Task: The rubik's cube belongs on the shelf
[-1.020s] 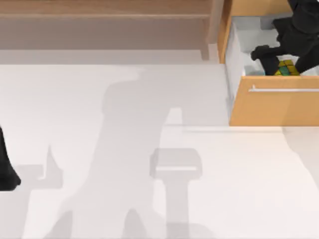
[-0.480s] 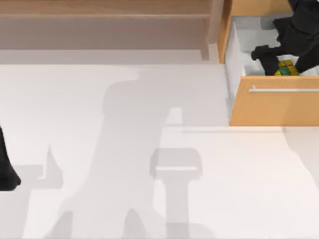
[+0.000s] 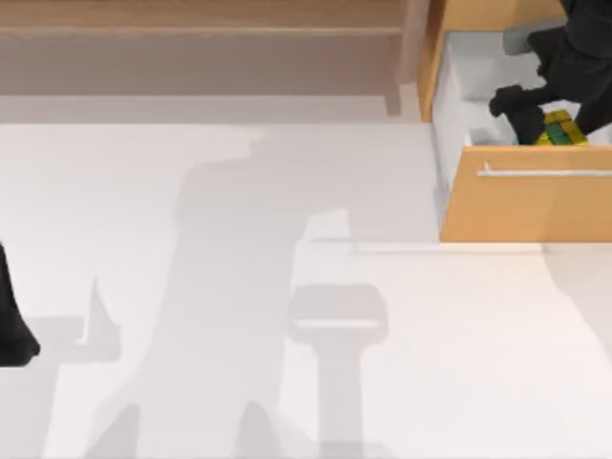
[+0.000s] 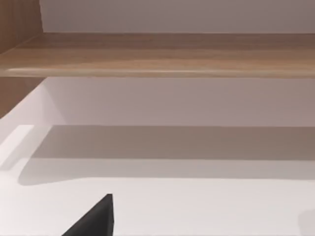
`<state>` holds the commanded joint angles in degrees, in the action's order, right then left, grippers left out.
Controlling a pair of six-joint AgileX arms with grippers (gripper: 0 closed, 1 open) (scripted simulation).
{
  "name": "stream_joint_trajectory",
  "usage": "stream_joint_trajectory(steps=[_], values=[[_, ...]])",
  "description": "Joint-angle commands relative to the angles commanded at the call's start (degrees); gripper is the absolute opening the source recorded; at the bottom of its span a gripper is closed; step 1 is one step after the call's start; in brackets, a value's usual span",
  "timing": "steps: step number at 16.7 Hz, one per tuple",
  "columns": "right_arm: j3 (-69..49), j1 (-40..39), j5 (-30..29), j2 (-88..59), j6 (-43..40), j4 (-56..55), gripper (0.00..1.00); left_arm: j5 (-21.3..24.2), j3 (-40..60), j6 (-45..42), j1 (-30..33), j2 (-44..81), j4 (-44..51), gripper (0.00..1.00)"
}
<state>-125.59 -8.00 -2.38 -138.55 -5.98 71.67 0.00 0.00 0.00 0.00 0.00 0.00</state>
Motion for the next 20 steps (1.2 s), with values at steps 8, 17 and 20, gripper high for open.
stream_joint_trajectory(steps=[8, 17, 20], values=[[-5.18, 0.62, -3.02, 2.64, -2.13, 5.49, 0.00, 0.00, 0.00, 0.00, 0.00, 0.00, 0.00, 1.00], [-8.52, 0.57, 2.34, -3.03, 2.96, 5.09, 0.00, 0.00, 0.00, 0.00, 0.00, 0.00, 0.00, 1.00], [-7.65, 0.37, 2.11, -2.13, 3.03, 5.18, 0.00, 0.00, 0.00, 0.00, 0.00, 0.00, 0.00, 1.00]])
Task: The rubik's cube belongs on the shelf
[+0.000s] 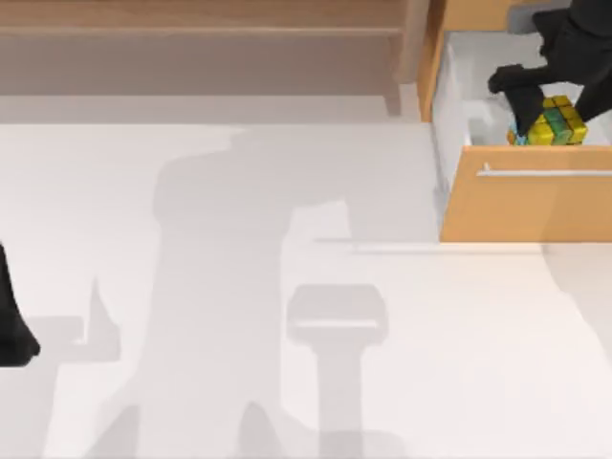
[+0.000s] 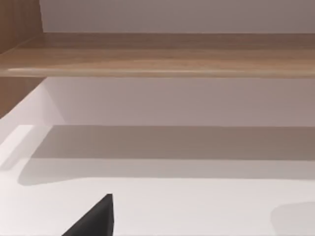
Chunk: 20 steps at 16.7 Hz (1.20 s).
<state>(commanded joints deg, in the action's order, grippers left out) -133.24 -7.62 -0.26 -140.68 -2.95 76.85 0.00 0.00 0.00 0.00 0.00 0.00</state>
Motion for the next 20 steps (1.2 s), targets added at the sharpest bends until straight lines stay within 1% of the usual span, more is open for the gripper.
stream_joint_trajectory(steps=[3, 5, 7, 10, 13, 15, 20], values=[[1.55, -1.21, -1.64, 4.35, 0.49, -0.38, 0.00, 0.00, 0.00, 0.00, 0.00, 0.00, 0.00, 1.00], [3.19, -3.53, -3.35, 8.56, 1.20, -2.08, 0.00, 0.00, 0.00, 0.00, 0.00, 0.00, 0.00, 1.00], [5.49, -7.36, -5.43, 12.62, 2.09, -5.38, 0.00, 0.00, 0.00, 0.00, 0.00, 0.00, 0.00, 1.00], [9.99, -14.76, -9.29, 17.14, 3.52, -13.43, 0.00, 0.00, 0.00, 0.00, 0.00, 0.00, 0.00, 1.00], [15.03, -22.28, -14.11, 19.67, 4.87, -25.66, 0.00, 0.00, 0.00, 0.00, 0.00, 0.00, 0.00, 1.00], [18.36, -26.37, -17.92, 20.40, 5.45, -35.88, 0.00, 0.00, 0.00, 0.00, 0.00, 0.00, 0.00, 1.00], [26.65, -32.80, -28.47, 19.96, 5.16, -65.13, 0.00, 0.00, 0.00, 0.00, 0.00, 0.00, 0.00, 1.00]])
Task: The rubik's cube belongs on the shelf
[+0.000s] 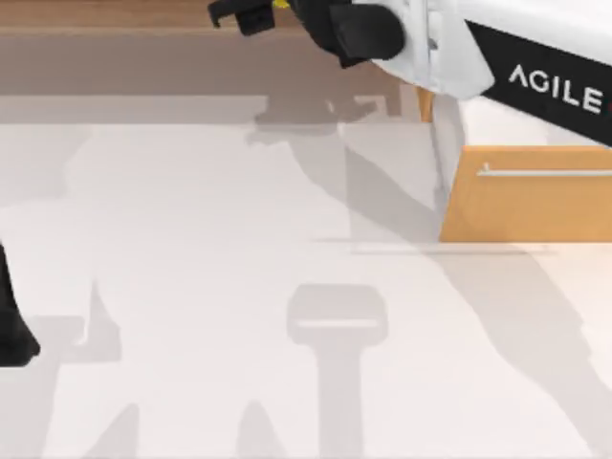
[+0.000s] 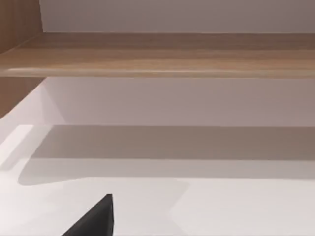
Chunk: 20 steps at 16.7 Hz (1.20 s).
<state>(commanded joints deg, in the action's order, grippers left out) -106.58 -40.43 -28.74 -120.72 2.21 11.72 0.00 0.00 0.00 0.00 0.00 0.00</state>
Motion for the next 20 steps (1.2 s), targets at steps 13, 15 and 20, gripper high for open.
stream_joint_trajectory(steps=[13, 15, 20], values=[[17.82, -5.36, -18.68, -11.03, -6.68, -61.12, 0.00, 0.00, 0.00, 0.00, 0.00, 0.00, 0.00, 1.00], [18.99, -5.85, -19.38, -12.63, -7.32, -64.89, 0.00, 0.00, 0.00, 0.00, 0.00, 0.00, 0.00, 1.00], [19.56, -6.14, -19.66, -13.44, -7.63, -66.64, 0.00, 0.00, 0.00, 0.00, 0.00, 0.00, 0.00, 1.00]])
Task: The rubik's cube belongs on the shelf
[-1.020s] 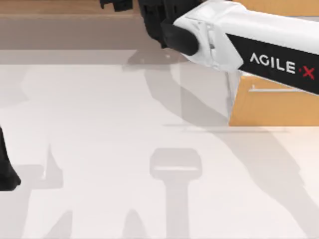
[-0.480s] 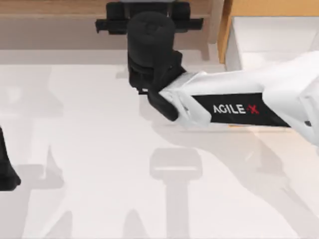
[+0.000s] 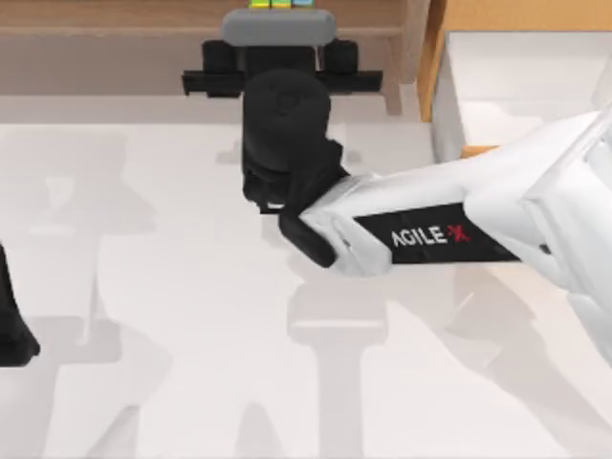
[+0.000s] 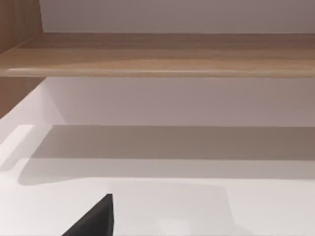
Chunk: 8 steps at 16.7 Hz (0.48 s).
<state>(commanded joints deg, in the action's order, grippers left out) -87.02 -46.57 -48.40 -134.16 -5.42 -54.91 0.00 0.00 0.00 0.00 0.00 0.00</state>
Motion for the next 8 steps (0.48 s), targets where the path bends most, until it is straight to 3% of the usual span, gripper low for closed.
stream_joint_trajectory(steps=[4, 8], values=[[-1.02, 0.68, 0.45, -0.65, 0.18, 0.88, 0.00, 0.00, 0.00, 0.00, 0.00, 0.00, 0.00, 1.00], [-9.57, 2.62, 2.43, -5.19, 0.44, 5.23, 0.00, 0.00, 0.00, 0.00, 0.00, 0.00, 0.00, 1.00]])
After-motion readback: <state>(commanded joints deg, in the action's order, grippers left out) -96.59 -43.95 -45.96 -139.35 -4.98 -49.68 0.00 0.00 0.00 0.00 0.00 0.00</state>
